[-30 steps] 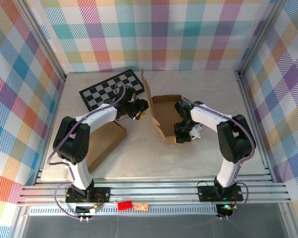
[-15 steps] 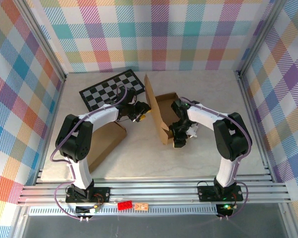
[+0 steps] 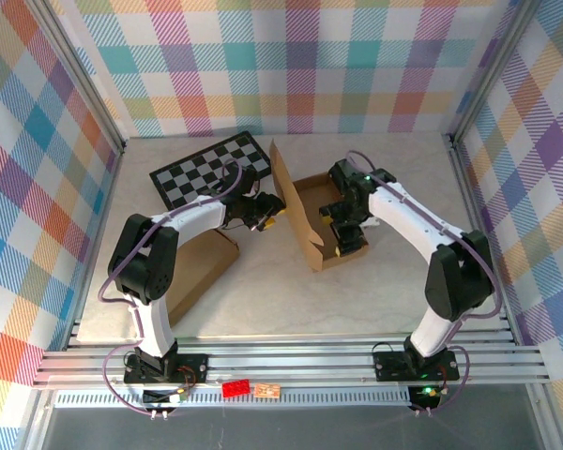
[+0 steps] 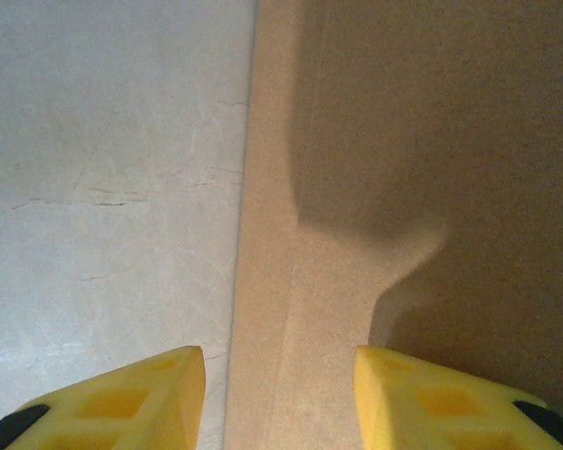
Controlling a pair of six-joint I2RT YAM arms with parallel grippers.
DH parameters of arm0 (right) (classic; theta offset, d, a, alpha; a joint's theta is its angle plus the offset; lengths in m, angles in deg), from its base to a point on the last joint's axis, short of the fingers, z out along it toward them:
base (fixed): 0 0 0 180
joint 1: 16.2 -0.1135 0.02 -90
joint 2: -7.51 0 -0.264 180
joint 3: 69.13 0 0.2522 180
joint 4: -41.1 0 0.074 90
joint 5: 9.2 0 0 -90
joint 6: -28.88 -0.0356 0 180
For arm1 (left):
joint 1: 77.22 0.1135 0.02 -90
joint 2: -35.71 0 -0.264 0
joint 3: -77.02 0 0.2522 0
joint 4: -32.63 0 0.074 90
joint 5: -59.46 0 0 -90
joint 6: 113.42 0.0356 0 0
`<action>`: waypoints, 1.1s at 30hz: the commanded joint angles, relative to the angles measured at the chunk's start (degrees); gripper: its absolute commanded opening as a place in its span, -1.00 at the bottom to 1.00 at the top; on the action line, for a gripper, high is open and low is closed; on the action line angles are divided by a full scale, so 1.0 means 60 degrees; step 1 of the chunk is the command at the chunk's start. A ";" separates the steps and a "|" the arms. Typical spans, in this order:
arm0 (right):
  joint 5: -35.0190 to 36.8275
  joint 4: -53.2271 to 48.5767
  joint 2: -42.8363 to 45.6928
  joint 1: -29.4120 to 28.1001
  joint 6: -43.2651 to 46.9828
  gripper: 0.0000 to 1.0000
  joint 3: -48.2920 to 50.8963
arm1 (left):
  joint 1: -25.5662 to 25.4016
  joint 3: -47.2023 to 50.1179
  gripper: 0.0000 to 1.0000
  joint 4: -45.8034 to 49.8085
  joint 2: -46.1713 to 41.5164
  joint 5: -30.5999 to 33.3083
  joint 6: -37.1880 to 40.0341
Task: Fold the paper box
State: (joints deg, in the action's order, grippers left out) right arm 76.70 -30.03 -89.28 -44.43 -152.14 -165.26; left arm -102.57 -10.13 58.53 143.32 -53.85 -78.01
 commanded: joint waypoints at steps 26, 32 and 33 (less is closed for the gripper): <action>-0.2554 -0.0268 -0.2173 -0.0340 1.2329 0.13 -0.5740 | 0.0073 -0.1001 -0.12 0.0546 0.0330 -0.0084 0.0338; -0.1608 -0.0252 -0.2490 -0.0386 1.1349 -0.45 -0.6093 | 0.0049 -0.1365 -0.12 0.1124 0.0365 -0.0049 0.0628; -0.1446 -0.0127 -0.2461 -0.0392 1.1096 -0.57 -0.6039 | 0.0035 -0.1454 -0.12 0.1247 0.0326 -0.0010 0.0719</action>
State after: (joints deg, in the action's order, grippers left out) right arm 64.35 -30.09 -104.32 -46.55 -82.13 -199.69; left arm -102.57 -16.03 62.68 145.00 -53.85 -75.89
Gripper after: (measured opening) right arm 0.240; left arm 0.442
